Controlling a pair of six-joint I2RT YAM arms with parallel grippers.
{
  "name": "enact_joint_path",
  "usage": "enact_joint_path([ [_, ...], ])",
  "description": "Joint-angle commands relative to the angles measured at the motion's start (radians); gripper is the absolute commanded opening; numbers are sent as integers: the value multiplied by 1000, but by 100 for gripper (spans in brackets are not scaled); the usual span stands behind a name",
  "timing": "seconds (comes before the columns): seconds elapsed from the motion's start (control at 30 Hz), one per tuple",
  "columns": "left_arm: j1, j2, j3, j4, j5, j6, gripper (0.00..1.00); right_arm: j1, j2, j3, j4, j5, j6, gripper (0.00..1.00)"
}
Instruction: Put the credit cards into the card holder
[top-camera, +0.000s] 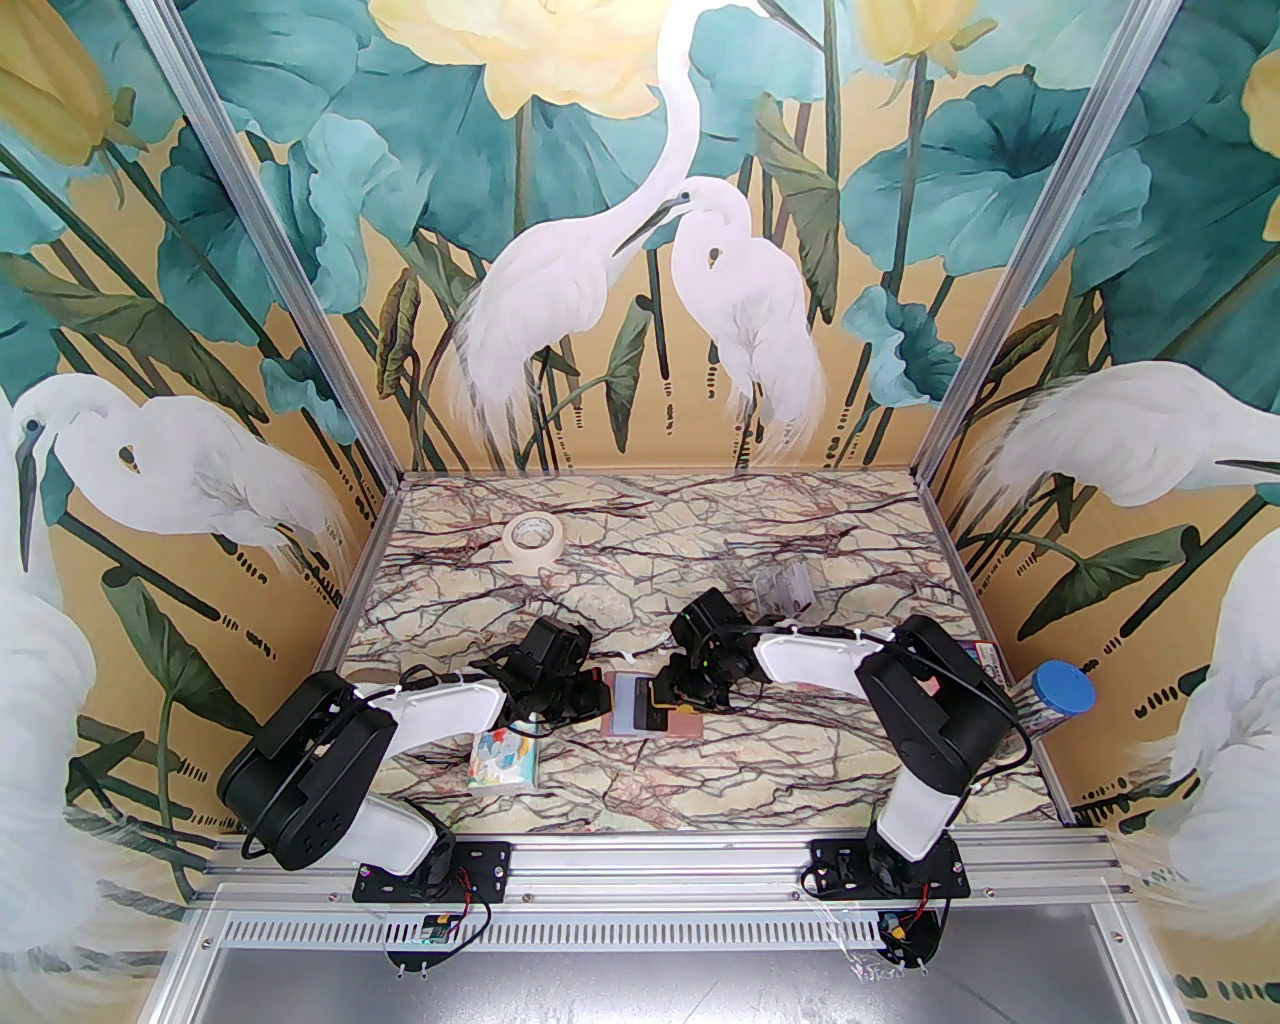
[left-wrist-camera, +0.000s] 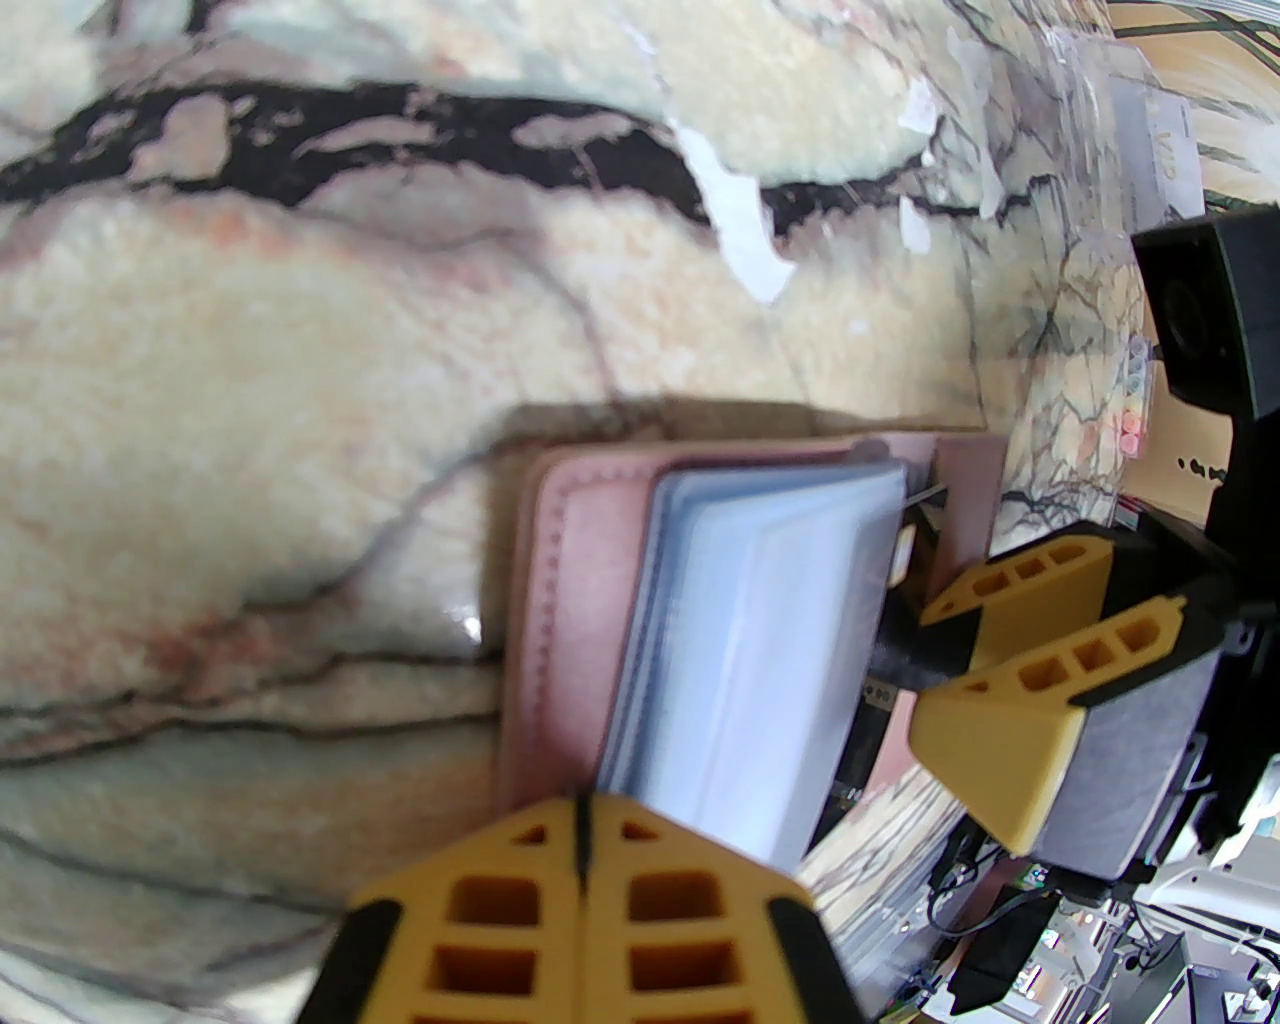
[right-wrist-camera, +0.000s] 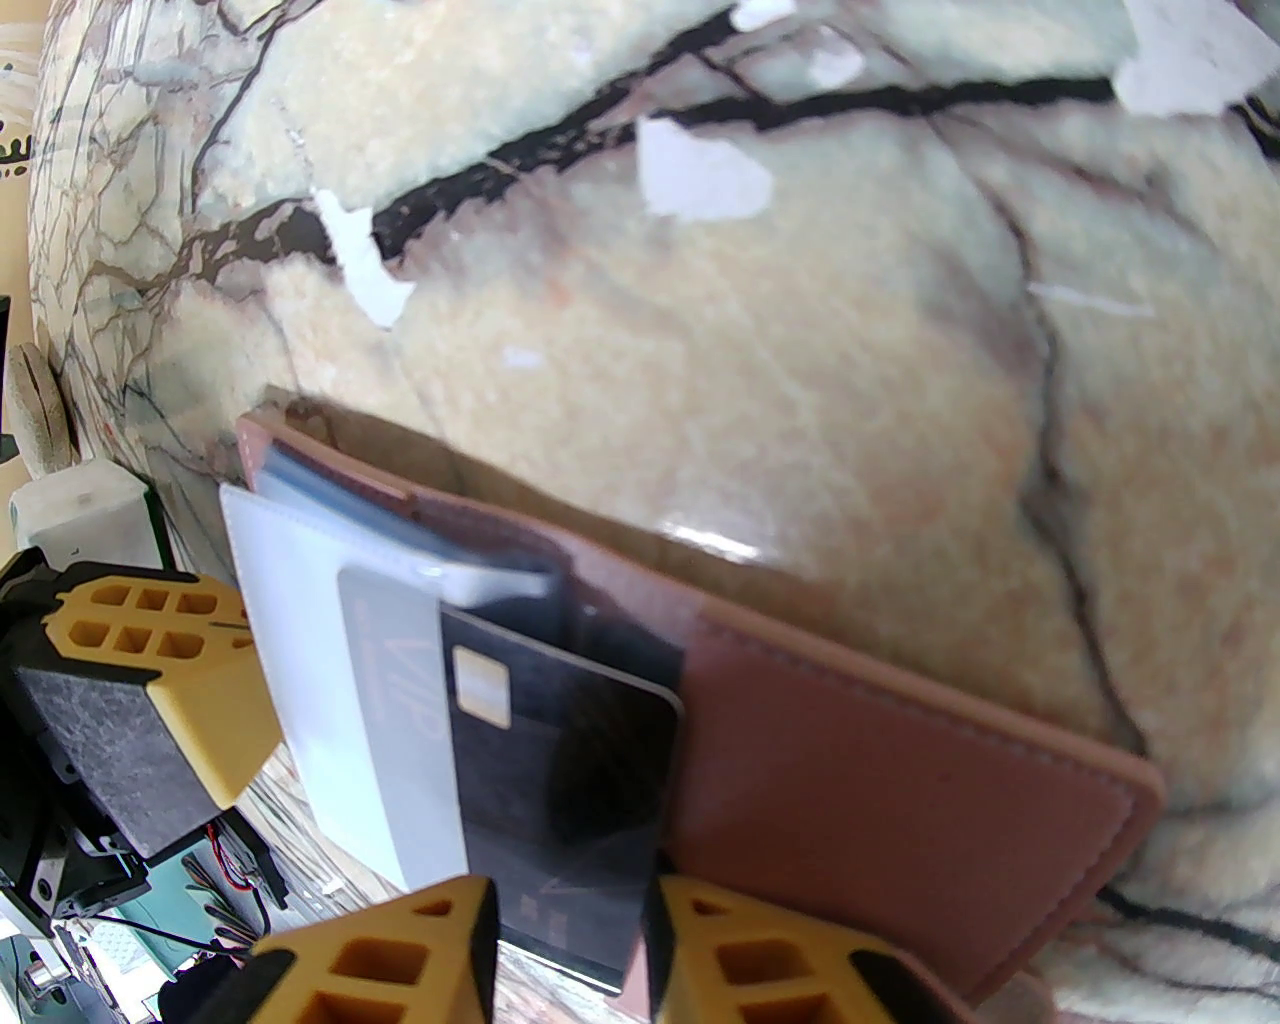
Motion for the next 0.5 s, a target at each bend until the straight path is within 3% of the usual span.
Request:
enact_joint_path([
  [0.0,-6,53,-14,-23,-32,20,0,11,24,22,2,1,6,31],
  [0.47,-6,51,-16,-22,-31,21,0,27,14,44,-21,31,3,31],
])
